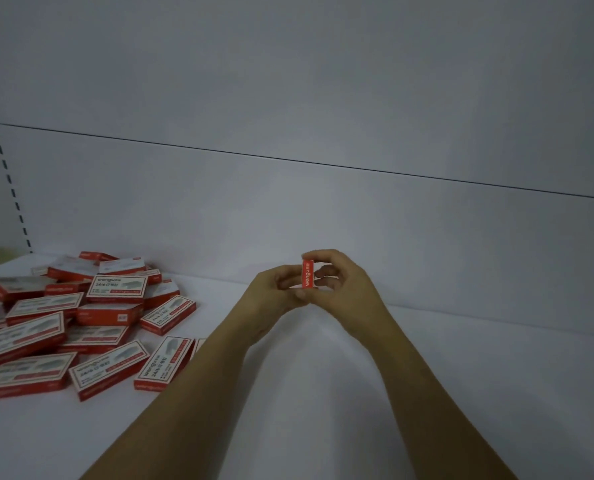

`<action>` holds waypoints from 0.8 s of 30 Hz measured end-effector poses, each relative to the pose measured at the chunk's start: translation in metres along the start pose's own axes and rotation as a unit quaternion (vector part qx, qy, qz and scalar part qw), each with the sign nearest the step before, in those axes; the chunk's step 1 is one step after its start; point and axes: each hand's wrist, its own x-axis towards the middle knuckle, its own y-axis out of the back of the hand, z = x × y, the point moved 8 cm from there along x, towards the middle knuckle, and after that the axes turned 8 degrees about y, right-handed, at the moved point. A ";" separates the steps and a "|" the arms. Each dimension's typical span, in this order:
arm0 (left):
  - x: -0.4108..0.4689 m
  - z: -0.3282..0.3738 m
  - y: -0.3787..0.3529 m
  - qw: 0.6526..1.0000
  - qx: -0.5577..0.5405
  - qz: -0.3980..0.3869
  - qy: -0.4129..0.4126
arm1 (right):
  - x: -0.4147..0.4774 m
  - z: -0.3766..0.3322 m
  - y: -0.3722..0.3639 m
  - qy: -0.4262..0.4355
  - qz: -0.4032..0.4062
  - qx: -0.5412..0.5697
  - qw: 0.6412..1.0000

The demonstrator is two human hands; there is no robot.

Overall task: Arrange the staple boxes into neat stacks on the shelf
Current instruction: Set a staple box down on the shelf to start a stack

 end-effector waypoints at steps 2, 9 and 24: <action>0.000 -0.001 -0.001 1.000 -0.010 -0.001 -0.002 | -0.001 -0.001 -0.002 0.006 -0.002 -0.030 1.000; -0.001 0.007 0.011 0.997 0.025 0.071 -0.011 | 0.000 0.000 0.014 0.010 0.031 -0.002 0.999; -0.017 0.044 -0.001 0.963 0.204 0.105 -0.139 | -0.008 0.036 0.027 -0.091 0.055 -0.015 0.994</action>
